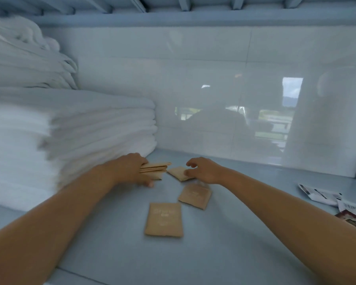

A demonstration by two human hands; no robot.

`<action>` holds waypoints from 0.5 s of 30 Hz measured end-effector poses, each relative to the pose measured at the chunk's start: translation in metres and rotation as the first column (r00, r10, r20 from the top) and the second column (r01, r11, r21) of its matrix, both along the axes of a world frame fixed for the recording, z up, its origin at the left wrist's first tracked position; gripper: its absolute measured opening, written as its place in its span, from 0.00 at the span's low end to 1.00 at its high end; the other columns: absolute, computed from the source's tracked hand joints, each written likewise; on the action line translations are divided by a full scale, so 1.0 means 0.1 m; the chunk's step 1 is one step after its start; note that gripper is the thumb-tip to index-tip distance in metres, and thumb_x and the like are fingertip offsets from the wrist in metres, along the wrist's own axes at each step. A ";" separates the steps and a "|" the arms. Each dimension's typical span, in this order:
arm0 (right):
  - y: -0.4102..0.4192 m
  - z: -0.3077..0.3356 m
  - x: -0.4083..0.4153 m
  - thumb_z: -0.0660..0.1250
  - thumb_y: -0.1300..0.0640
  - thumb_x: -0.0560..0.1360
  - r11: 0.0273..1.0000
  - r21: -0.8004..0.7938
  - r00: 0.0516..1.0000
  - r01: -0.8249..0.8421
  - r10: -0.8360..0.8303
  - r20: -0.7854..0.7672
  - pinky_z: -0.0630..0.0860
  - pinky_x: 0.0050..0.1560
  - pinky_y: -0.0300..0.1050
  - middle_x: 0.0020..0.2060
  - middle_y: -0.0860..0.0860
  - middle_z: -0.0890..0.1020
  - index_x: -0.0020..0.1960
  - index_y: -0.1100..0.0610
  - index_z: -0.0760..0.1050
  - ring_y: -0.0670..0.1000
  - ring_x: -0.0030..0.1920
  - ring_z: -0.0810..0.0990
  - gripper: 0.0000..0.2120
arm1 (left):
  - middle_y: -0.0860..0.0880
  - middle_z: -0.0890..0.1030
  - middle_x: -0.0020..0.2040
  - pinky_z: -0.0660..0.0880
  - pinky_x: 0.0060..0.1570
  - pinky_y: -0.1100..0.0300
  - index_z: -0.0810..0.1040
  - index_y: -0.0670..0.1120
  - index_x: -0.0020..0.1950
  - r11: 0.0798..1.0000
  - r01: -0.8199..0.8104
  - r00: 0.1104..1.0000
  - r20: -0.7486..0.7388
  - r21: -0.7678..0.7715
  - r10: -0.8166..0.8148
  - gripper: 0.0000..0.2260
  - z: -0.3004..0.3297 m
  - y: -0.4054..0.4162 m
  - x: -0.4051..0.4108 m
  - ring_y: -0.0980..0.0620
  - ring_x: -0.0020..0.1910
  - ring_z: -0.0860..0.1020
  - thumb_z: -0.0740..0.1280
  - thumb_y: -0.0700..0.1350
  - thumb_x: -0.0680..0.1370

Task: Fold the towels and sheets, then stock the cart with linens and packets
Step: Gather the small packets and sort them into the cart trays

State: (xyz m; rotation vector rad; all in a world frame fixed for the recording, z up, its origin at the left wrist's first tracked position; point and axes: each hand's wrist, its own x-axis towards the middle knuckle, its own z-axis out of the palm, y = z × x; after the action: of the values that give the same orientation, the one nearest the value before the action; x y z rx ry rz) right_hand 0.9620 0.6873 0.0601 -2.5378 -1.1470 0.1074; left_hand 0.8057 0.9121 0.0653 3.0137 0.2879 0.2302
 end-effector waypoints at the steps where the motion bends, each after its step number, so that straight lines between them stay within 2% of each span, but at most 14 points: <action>1: 0.06 0.00 0.03 0.66 0.42 0.81 1.000 -0.005 1.000 0.010 -0.010 -0.016 0.67 0.70 0.47 0.75 0.54 0.71 0.77 0.56 0.69 0.55 0.73 0.71 0.29 | 0.51 0.83 0.46 0.78 0.52 0.52 0.81 0.51 0.51 1.000 0.006 1.000 0.004 -0.019 -0.006 0.24 -0.01 0.00 0.02 0.51 0.48 0.81 0.78 0.67 0.67; 7: 0.28 -0.11 0.14 0.70 0.36 0.76 0.995 -0.101 0.998 0.003 0.003 0.059 0.69 0.66 0.48 0.72 0.54 0.74 0.75 0.56 0.71 0.56 0.70 0.73 0.35 | 0.52 0.82 0.55 0.76 0.58 0.51 0.79 0.55 0.60 1.000 -0.001 1.000 -0.028 -0.028 0.000 0.25 -0.20 0.11 0.11 0.50 0.54 0.79 0.70 0.71 0.72; 11: 0.25 -0.14 0.14 0.70 0.42 0.76 0.997 -0.082 0.996 -0.004 0.011 0.092 0.73 0.65 0.49 0.68 0.53 0.77 0.71 0.53 0.75 0.54 0.66 0.76 0.27 | 0.53 0.81 0.54 0.76 0.57 0.50 0.79 0.56 0.59 1.000 -0.018 0.999 -0.032 -0.009 0.018 0.21 -0.20 0.13 0.17 0.50 0.53 0.79 0.69 0.69 0.75; 15: 0.10 -0.07 0.07 0.74 0.44 0.73 0.997 -0.079 0.997 0.004 0.002 0.074 0.75 0.63 0.48 0.65 0.52 0.78 0.71 0.53 0.74 0.52 0.63 0.77 0.29 | 0.51 0.80 0.50 0.77 0.51 0.53 0.78 0.55 0.55 0.999 -0.021 0.998 -0.060 0.029 0.023 0.20 -0.21 0.08 0.18 0.52 0.47 0.78 0.65 0.68 0.73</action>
State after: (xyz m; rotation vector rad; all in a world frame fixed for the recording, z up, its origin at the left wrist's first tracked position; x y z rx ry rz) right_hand 0.9688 0.6974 0.0526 -2.6320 -1.1918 0.0600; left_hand 0.8232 0.9199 0.0448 3.0505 0.3257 0.1471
